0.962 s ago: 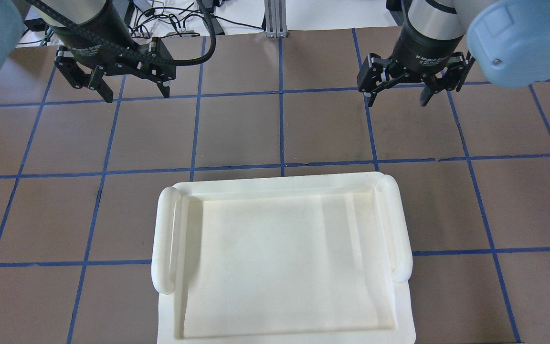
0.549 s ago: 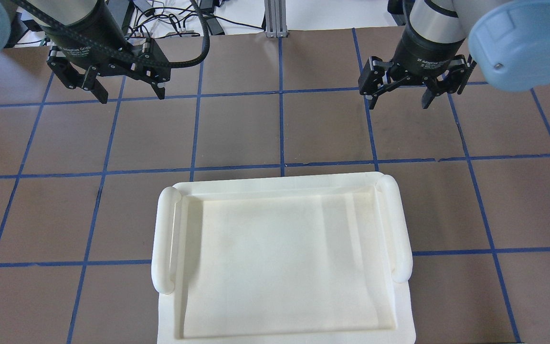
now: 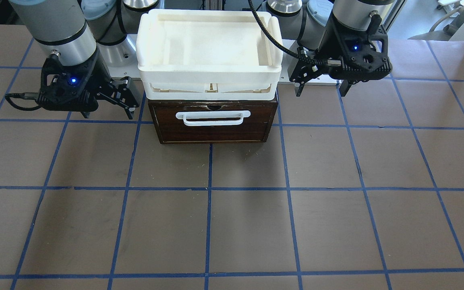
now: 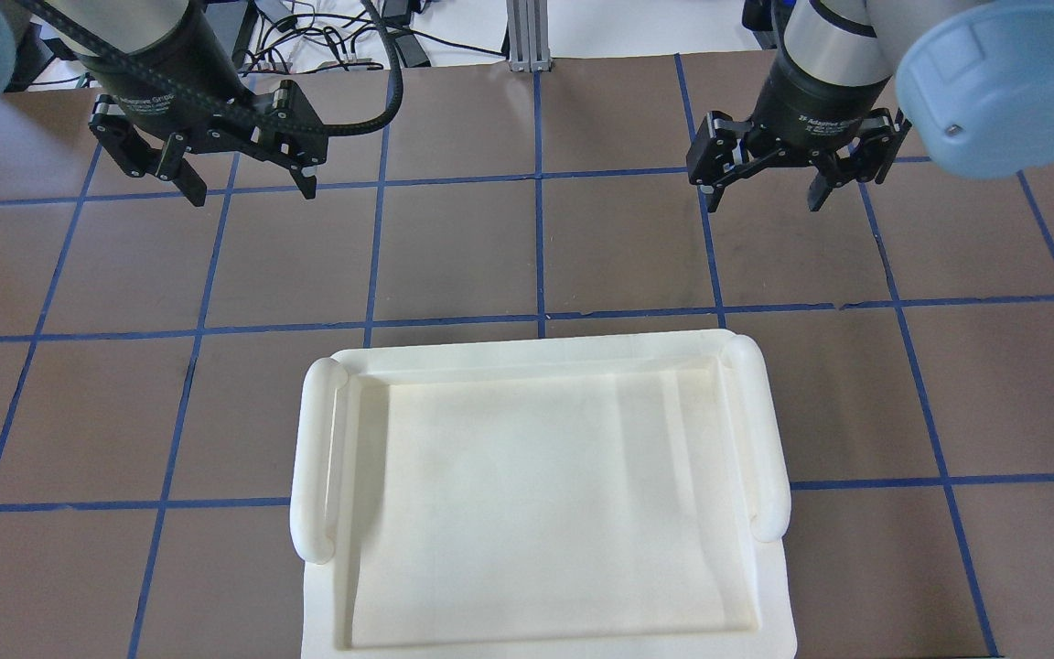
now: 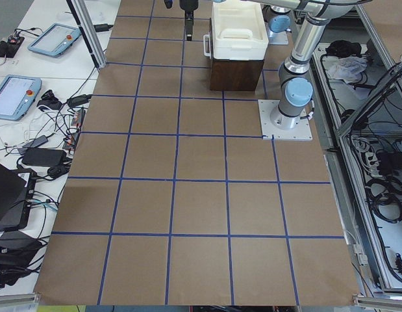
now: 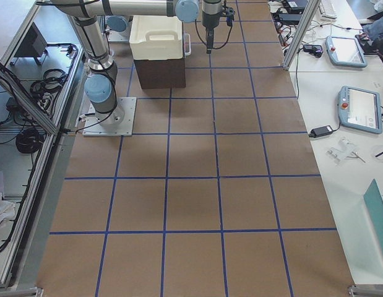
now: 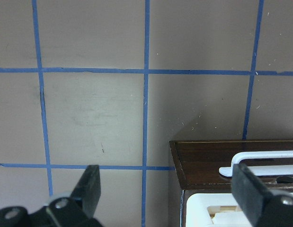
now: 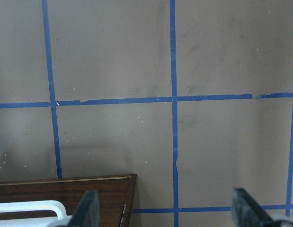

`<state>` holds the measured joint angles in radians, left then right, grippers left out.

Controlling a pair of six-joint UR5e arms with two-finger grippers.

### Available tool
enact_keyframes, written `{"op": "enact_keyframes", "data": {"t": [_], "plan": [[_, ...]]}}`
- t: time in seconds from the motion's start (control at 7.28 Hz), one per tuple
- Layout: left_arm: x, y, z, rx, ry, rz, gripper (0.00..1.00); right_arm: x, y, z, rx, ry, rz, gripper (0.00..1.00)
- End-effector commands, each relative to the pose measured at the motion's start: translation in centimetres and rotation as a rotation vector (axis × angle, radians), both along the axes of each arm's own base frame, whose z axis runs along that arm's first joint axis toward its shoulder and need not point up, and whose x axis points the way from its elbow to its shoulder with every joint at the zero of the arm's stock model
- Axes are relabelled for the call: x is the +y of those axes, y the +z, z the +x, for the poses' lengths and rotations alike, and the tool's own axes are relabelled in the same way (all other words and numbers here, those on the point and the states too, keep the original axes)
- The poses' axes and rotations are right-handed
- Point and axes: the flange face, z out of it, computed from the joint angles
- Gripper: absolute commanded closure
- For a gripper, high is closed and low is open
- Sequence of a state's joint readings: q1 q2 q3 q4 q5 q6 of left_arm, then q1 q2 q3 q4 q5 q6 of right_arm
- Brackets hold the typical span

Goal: Put scissors in drawer and close it

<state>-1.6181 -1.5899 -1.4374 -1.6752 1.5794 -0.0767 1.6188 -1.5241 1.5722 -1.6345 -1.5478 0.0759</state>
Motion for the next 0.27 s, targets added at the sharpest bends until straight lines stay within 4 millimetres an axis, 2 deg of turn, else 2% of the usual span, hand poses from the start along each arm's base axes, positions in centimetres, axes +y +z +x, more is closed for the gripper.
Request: {"op": "enact_keyframes", "data": {"t": [0.0, 0.14], "plan": [[-0.07, -0.13, -0.01, -0.001, 0.000, 0.004, 0.00, 0.06, -0.05, -0.19, 0.002, -0.003, 0.002, 0.00], [-0.12, -0.21, -0.03, 0.001, 0.000, 0.005, 0.00, 0.10, -0.12, -0.12, 0.002, -0.003, 0.003, 0.00]]}}
